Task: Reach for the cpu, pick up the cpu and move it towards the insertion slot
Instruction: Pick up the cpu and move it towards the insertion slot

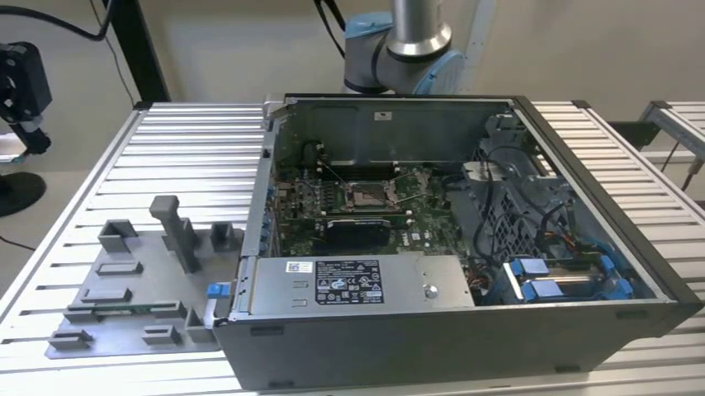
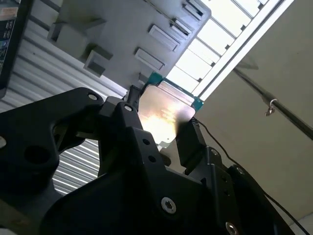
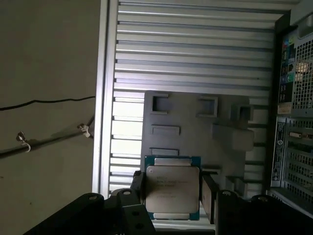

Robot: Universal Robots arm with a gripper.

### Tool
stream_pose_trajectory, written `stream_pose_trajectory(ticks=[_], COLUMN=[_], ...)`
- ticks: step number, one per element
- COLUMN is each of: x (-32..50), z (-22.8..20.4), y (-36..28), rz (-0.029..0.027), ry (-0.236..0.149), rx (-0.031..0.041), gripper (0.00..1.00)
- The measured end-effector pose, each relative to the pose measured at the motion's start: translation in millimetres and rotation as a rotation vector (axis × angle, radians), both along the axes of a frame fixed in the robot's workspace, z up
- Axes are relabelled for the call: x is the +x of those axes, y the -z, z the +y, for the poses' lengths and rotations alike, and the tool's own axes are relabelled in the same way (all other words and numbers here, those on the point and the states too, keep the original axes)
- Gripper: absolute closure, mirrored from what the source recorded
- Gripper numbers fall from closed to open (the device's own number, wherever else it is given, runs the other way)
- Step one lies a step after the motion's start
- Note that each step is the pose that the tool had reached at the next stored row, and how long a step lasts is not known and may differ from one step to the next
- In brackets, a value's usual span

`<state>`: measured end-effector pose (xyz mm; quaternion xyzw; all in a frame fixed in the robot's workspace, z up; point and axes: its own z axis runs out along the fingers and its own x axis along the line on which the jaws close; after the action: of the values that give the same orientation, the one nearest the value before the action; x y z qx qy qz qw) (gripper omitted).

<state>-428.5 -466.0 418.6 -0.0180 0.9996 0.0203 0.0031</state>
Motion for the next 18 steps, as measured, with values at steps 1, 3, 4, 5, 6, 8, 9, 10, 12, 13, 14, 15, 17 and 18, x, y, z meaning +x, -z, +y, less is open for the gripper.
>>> stream_pose_trajectory(ticks=[1, 3, 4, 5, 6, 8, 9, 10, 12, 13, 14, 15, 17, 18], x=[0.0, 1.0, 2.6, 4.8, 7.7, 14.3, 17.8, 21.3, 29.0, 32.7, 36.5, 40.4, 48.5, 52.5], z=[0.0, 0.0, 0.0, 0.0, 0.0, 0.0, 0.0, 0.0, 0.0, 0.0, 0.0, 0.0, 0.0, 0.0], y=[-0.1, -0.4, -0.3, -0.1, -0.1, -0.1, -0.1, -0.2, -0.1, -0.1, -0.2, -0.2, -0.1, -0.1], rz=[0.0, 0.0004, 0.0003, 0.0002, 0.0003, 0.0008, 0.001, 0.0014, 0.0019, 0.0021, 0.0024, 0.0027, 0.0033, 0.0036], ry=[0.0, 0.0, 0.0, 0.0, 0.0, 0.0, 0.0, 0.0, 0.0, 0.0, 0.0, 0.0, 0.0, 0.0], rx=[0.0, -0.0002, -0.0002, 0.0, -0.0001, -0.0001, 0.0, -0.0001, -0.0001, 0.0, -0.0001, -0.0001, 0.0, 0.0], gripper=[1.0, 1.0, 1.0, 1.0, 1.0, 1.0, 1.0, 1.0, 1.0, 1.0, 1.0, 1.0, 1.0, 1.0])
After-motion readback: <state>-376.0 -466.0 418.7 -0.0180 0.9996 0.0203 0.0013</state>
